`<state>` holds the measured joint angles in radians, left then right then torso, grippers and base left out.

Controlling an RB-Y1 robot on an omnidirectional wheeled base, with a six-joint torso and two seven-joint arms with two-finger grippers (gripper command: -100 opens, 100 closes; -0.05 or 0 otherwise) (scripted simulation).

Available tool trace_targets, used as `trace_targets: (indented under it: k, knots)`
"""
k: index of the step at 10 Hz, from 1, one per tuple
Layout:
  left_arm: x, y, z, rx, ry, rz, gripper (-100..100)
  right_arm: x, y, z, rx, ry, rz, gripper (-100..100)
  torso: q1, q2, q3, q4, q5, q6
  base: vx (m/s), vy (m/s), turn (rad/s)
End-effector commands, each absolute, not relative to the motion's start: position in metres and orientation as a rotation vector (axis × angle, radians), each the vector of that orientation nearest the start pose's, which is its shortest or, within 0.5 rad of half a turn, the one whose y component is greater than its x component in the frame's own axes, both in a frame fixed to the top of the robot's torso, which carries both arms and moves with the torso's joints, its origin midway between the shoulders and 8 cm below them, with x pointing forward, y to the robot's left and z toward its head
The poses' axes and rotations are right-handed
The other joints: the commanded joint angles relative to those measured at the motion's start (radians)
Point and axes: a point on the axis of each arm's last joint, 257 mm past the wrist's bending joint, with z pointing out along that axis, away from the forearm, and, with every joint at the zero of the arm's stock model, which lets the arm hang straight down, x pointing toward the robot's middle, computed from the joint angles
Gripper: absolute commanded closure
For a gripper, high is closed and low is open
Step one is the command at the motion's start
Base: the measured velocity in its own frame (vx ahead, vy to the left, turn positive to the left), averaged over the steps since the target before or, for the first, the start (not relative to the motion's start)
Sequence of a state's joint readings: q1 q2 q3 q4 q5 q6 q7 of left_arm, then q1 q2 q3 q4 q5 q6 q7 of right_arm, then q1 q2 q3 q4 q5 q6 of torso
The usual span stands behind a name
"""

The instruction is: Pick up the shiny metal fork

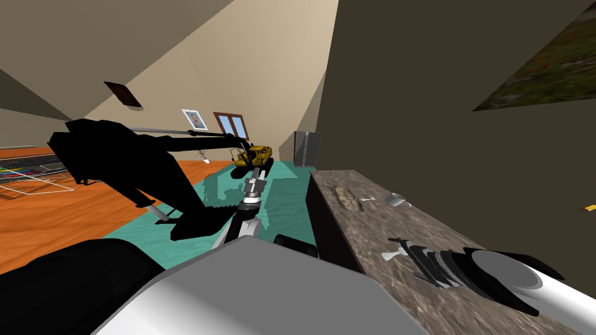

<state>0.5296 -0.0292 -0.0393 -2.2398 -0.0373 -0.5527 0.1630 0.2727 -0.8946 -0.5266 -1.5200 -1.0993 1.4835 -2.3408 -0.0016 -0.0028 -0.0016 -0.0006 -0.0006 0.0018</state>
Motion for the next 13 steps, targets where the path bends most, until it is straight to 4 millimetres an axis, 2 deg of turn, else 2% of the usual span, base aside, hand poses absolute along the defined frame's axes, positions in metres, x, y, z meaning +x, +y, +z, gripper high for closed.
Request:
trace_targets:
  k: [1,3,4,5,6,8,9,13]
  knots:
    - [0.343,0.268,0.007,-0.733,0.574,-1.456,0,0.240,-0.560,-0.312,-2.338,1.740,-0.185,-100,0.000,0.000,0.000,0.000,0.000,0.000,0.021,-0.033,0.153]
    - [0.343,0.268,0.007,-0.733,0.574,-1.456,0,0.228,-0.559,-0.313,-2.298,1.797,-0.106,-100,0.000,-0.001,0.000,0.000,0.000,0.000,0.025,-0.030,0.093]
    - [0.343,0.268,0.007,-0.733,0.574,-1.456,0,0.233,-0.559,-0.312,-2.312,1.777,-0.133,-100,0.000,0.000,0.000,0.000,0.000,0.000,0.008,-0.012,0.015]
    - [0.343,0.268,0.007,-0.733,0.574,-1.456,0,0.232,-0.558,-0.312,-2.308,1.783,-0.126,0,0.001,0.001,0.000,0.000,0.000,0.000,0.000,0.000,0.000]
    - [0.343,0.268,0.007,-0.733,0.574,-1.456,0,0.237,-0.560,-0.313,-2.309,1.785,-0.138,-100,0.002,0.001,0.001,0.000,0.000,0.000,-0.014,-0.005,0.010]
    - [0.343,0.268,0.007,-0.733,0.574,-1.456,0,0.248,-0.558,-0.316,-2.296,1.778,-0.151,-100,0.001,0.003,0.002,0.001,0.000,0.000,-0.043,-0.013,0.019]
    - [0.343,0.268,0.007,-0.733,0.574,-1.456,0,0.246,-0.562,-0.317,-2.307,1.790,-0.155,-100,0.001,0.004,0.002,0.001,0.000,0.000,-0.035,-0.009,0.006]
    - [0.343,0.268,0.007,-0.733,0.574,-1.456,0,0.259,-0.560,-0.324,-2.302,1.796,-0.160,-100,0.002,0.003,0.002,0.001,0.000,0.001,-0.032,-0.005,0.010]
